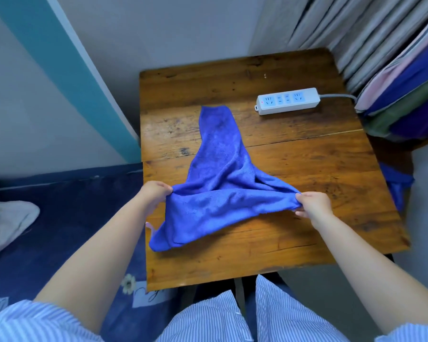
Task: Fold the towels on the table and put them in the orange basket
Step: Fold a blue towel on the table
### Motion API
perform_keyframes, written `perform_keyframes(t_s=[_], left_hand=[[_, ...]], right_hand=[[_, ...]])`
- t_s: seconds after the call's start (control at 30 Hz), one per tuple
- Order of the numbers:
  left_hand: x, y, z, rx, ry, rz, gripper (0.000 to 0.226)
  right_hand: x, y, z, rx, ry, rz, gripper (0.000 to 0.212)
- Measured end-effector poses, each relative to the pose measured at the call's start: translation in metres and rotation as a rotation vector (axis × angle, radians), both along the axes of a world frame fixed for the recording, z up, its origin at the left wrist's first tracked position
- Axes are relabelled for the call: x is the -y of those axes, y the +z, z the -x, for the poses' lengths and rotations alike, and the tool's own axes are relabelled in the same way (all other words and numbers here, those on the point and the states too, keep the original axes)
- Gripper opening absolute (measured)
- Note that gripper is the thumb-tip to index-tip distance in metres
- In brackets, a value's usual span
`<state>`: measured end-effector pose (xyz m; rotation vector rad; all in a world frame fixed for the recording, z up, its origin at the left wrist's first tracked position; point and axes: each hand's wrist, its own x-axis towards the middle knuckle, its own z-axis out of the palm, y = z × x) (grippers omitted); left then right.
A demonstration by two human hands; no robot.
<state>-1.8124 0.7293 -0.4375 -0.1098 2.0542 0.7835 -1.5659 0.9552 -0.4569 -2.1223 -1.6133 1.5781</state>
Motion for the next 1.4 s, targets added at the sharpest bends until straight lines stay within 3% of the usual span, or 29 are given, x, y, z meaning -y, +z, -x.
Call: perform_keyframes(t_s=[0.23,0.4,0.6,0.83,0.93,1.17,1.27,1.4], left_hand=[[-0.022,0.062,0.030,-0.240,0.384,-0.360,0.018],[-0.057,0.124,0.054,-0.271,0.646,-0.648,0.030],[-0.081,0.209,0.087,-0.485,0.846,-0.916,0.031],[-0.063,0.241,0.109,-0.615,0.987,-0.917,0.030],[-0.046,0.210,0.102,-0.616,0.851,-0.699,0.033],[0.010,0.097,0.051,-0.382,0.022,0.064,0.030],[0.024,0.065,0.022,-0.295,-0.255,0.304,0.027],[0.034,0.035,-0.009,-0.116,-0.559,0.481,0.019]], right_hand=[[-0.033,0.065,0.060,-0.167,0.003,-0.161,0.024],[-0.063,0.132,0.129,-0.370,0.014,-0.288,0.023],[-0.096,0.225,0.202,-0.533,0.151,-0.555,0.020],[-0.119,0.257,0.226,-0.447,0.256,-0.878,0.026],[-0.114,0.237,0.214,-0.287,0.431,-0.852,0.025],[-0.074,0.118,0.134,0.343,0.894,-0.569,0.027],[-0.051,0.071,0.095,0.482,0.990,-0.405,0.026],[-0.019,0.036,0.055,0.543,1.137,-0.266,0.016]])
